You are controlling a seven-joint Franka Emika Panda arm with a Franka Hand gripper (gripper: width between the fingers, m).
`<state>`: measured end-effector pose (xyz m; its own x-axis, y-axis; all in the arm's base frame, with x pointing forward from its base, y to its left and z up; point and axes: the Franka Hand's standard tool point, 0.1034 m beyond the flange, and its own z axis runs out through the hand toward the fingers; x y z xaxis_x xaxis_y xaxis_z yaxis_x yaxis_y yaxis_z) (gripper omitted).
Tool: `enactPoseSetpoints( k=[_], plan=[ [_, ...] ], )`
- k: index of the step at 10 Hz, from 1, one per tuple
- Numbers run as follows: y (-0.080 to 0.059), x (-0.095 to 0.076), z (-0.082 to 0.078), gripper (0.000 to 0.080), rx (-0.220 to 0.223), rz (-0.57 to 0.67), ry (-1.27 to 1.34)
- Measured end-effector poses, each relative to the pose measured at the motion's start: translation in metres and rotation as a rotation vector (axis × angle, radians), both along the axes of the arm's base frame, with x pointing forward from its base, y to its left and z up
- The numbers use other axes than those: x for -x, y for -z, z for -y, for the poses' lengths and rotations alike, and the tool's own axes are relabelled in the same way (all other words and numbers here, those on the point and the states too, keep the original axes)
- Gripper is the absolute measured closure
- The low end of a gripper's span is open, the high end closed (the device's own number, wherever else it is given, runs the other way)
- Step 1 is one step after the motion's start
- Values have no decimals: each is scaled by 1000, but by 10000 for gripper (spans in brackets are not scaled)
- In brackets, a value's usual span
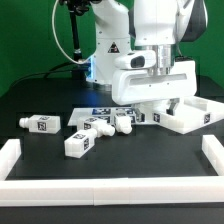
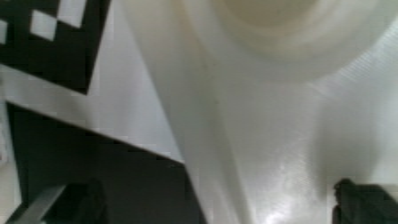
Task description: Assemble one leg
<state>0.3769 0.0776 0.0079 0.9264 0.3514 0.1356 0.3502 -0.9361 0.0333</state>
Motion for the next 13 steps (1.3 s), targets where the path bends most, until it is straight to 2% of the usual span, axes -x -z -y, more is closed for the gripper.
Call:
enactPoseSetpoints(
  k=[1,2,3,4,5,7,8,9,10,11,12,13],
  plan=[
    [0,0,0,413,0,-1,0],
    [0,0,0,413,0,-1,0],
    [0,0,0,590,0,-1,0],
    [0,1,0,590,0,-1,0],
    [0,-1,0,739,0,2,4],
    [-7,-1,6,742,-16,-34,88],
    [-23,-7,13,747,-44,-71,182],
    [-47,-23,21,748,-90,-142,275],
    [-64,-35,31,748,-114,-166,324],
    [-79,-47,49,748,-134,-168,346],
    [-87,-57,67,748,-142,-149,390],
    [-85,-56,66,748,-141,-154,399]
  ],
)
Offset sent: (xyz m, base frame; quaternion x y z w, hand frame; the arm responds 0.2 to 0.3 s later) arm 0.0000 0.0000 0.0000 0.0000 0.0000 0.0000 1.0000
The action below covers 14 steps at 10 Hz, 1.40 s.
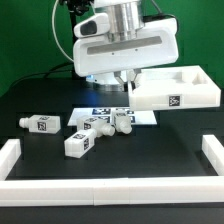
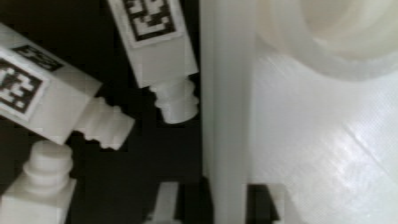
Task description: Assemble one leg
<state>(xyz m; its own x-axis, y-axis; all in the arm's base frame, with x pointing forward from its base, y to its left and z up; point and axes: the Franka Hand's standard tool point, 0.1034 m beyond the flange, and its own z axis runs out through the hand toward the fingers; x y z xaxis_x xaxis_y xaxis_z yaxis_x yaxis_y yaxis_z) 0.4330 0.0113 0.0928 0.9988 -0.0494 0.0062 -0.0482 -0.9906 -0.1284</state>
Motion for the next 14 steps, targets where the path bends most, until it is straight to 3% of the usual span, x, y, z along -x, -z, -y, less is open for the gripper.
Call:
enactPoseSetpoints(
  k=[4,5,7,9,14],
  plan=[
    [7,2,1,748,7,-16,-8],
    [21,-6,8,748,31,-49,-16],
    [20,-42,24,748,47,-65,21],
    [28,-55,29,748,57,-125,8],
    [34,-52,28,748,58,-148,30]
  ],
)
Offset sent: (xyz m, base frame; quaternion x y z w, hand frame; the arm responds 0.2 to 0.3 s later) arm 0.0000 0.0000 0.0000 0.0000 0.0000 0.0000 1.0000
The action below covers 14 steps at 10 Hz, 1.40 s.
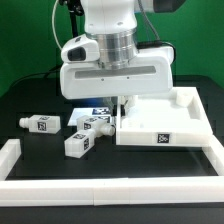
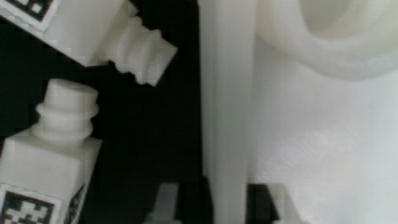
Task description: Assemble one leg
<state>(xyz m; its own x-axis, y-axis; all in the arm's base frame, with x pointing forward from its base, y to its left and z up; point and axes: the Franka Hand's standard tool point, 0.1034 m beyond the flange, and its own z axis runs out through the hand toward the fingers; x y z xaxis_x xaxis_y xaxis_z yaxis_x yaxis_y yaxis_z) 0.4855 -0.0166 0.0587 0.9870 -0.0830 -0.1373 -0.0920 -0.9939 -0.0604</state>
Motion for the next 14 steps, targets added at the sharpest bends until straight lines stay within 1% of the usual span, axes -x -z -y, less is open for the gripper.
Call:
enactPoseSetpoints(
  k=[1,3,4,5,6,7,9,10,11,14],
  plan=[
    [5,-11,6,748,3,-2,-7],
    [17,-55,13,748,22,32,-11],
    [22,-70,15,748,23,31,7],
    [22,-83,8,748,26,49,2],
    [19,-88,3,748,48,103,-28],
    [20,-83,4,748,51,100,-27],
    [22,-83,5,748,52,98,-27],
    [25,-82,5,748,53,96,-27],
    [32,-86,5,748,65,130,-40],
    [45,-94,4,748,89,184,-37]
  ],
)
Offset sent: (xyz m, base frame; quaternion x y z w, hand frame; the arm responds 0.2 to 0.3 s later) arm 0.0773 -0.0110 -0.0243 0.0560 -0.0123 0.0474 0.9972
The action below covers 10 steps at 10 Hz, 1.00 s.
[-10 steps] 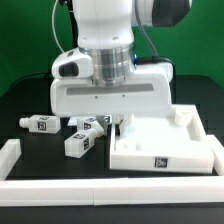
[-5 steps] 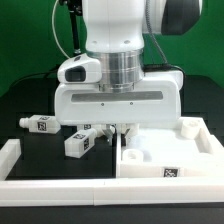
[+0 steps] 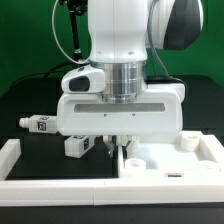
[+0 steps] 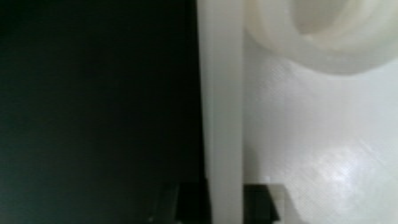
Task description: Assemble one leg
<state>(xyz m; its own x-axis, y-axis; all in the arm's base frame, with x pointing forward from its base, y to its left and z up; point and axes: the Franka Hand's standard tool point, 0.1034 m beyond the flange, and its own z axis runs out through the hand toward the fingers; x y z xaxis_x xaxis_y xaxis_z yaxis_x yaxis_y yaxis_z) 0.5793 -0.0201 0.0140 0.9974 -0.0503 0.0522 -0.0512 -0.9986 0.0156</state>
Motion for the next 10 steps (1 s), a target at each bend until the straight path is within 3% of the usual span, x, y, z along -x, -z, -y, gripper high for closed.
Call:
enactPoseSetpoints(
  k=[6,8,9,10],
  plan=[
    [4,-2,1,737,5,17,25],
    [3,-2,2,411,5,17,27],
    [-4,1,9,411,-7,-20,46],
    [-18,2,20,213,-16,-46,72]
  ],
)
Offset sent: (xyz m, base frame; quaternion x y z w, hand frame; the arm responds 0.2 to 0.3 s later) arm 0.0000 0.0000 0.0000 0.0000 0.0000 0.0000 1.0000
